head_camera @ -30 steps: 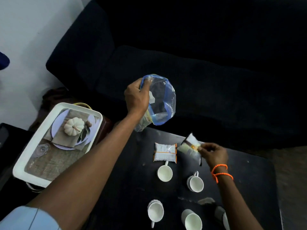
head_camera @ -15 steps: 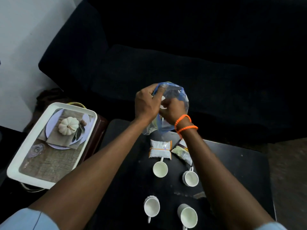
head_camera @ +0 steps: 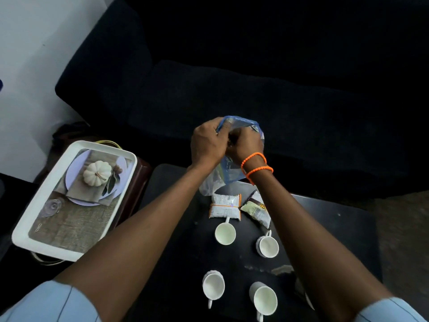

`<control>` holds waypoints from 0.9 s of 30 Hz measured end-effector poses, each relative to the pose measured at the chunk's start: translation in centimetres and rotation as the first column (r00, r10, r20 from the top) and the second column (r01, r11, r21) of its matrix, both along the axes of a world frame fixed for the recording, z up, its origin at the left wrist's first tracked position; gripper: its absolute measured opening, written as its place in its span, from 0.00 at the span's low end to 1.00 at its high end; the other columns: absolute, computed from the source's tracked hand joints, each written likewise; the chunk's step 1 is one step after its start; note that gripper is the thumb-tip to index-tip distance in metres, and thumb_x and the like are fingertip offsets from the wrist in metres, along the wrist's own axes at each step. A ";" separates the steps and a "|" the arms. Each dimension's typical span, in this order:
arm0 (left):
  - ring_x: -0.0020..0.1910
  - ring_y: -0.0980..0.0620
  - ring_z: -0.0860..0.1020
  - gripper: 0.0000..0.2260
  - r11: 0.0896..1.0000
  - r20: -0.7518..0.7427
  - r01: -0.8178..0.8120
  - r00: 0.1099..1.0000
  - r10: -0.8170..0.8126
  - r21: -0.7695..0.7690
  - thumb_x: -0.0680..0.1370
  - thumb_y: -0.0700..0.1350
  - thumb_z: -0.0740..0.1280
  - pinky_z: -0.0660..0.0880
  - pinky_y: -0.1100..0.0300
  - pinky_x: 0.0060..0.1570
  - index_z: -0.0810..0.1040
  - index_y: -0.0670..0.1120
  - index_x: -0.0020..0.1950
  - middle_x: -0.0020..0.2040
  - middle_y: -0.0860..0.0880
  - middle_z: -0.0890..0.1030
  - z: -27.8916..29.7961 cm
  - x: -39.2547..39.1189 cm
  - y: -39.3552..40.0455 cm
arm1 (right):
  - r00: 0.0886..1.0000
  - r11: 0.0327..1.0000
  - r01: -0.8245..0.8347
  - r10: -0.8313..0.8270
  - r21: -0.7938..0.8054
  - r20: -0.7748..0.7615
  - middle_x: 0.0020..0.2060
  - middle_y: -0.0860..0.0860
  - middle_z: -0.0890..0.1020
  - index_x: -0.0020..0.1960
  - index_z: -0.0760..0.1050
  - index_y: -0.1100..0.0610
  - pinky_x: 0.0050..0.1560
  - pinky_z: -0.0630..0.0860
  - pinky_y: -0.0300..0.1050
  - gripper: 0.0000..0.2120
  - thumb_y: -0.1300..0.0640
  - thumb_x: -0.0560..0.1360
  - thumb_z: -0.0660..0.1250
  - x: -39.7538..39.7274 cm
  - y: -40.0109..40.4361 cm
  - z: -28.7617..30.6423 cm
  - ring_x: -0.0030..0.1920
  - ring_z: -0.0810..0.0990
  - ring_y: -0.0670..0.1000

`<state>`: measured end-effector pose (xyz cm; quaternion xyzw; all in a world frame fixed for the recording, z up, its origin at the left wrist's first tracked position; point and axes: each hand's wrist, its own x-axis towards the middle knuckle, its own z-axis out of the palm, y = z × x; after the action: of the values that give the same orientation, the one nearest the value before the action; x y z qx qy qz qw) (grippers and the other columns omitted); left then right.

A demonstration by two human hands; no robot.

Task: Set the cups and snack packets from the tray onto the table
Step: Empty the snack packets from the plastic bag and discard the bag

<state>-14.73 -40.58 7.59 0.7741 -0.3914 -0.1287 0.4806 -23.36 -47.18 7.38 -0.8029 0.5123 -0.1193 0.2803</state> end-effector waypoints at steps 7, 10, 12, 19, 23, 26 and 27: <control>0.28 0.60 0.72 0.16 0.996 -0.023 -0.073 0.997 0.075 0.050 0.84 0.55 0.62 0.63 0.67 0.28 0.80 0.50 0.41 0.29 0.56 0.74 -0.3 -0.1 -1.1 | 0.956 0.994 0.105 -0.113 0.043 0.270 0.46 0.50 0.87 0.54 0.84 0.56 0.51 0.82 0.40 0.17 0.61 0.65 0.78 -4.4 -0.1 2.7 0.46 0.84 0.46; 0.28 0.60 0.71 0.19 0.987 -0.045 -0.148 0.988 0.151 0.057 0.84 0.55 0.63 0.63 0.63 0.28 0.72 0.53 0.34 0.28 0.56 0.72 -0.7 0.0 -1.5 | 0.888 0.968 0.200 -0.246 0.154 0.388 0.44 0.46 0.86 0.55 0.84 0.56 0.46 0.80 0.33 0.21 0.59 0.63 0.82 -8.3 -0.3 2.4 0.42 0.84 0.41; 0.27 0.60 0.70 0.21 0.980 -0.049 -0.187 0.981 0.190 0.063 0.84 0.54 0.63 0.62 0.65 0.27 0.69 0.53 0.31 0.27 0.55 0.71 -1.1 -0.1 -1.6 | 0.760 0.893 0.259 -0.423 0.368 0.493 0.46 0.51 0.87 0.55 0.83 0.58 0.47 0.83 0.41 0.21 0.62 0.63 0.82 -11.8 -0.4 1.3 0.46 0.87 0.48; 0.24 0.62 0.67 0.22 0.981 -0.193 -0.195 0.961 0.196 0.025 0.82 0.54 0.64 0.62 0.67 0.26 0.67 0.52 0.29 0.25 0.58 0.70 -1.9 -2.1 -2.8 | 0.323 0.376 0.416 -0.912 0.828 0.252 0.51 0.61 0.85 0.57 0.81 0.67 0.39 0.83 0.43 0.18 0.71 0.67 0.76 -23.8 2.2 -7.4 0.47 0.86 0.57; 0.25 0.62 0.64 0.22 0.990 -0.331 -0.136 0.936 0.116 -0.037 0.81 0.53 0.67 0.62 0.64 0.28 0.66 0.49 0.28 0.24 0.60 0.66 -1.9 -4.6 -3.9 | 0.349 0.221 0.492 -0.936 0.842 0.042 0.50 0.66 0.83 0.58 0.78 0.70 0.37 0.82 0.42 0.18 0.73 0.69 0.73 -26.8 4.1 -10.2 0.41 0.82 0.58; 0.29 0.60 0.64 0.18 0.990 -0.459 -0.111 0.887 0.060 -0.084 0.80 0.52 0.68 0.64 0.61 0.31 0.72 0.44 0.34 0.29 0.56 0.67 -1.4 -6.5 -4.8 | 0.534 0.319 0.621 -0.841 0.716 -0.088 0.40 0.61 0.80 0.62 0.76 0.68 0.25 0.73 0.31 0.20 0.67 0.71 0.74 -27.6 4.2 -10.3 0.35 0.77 0.54; 0.30 0.59 0.65 0.16 0.990 -0.494 -0.108 0.868 0.048 -0.094 0.80 0.52 0.68 0.64 0.60 0.32 0.73 0.44 0.36 0.30 0.55 0.67 -1.1 -7.3 -5.1 | 0.593 0.393 0.640 -0.799 0.660 -0.099 0.46 0.62 0.81 0.65 0.75 0.69 0.31 0.75 0.31 0.26 0.65 0.70 0.77 -27.6 3.7 -10.2 0.40 0.80 0.57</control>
<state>-21.99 -45.68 6.50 0.7015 -0.2323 -0.2777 0.6139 -50.93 -43.44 -2.80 -0.3317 0.7802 -0.1422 0.5109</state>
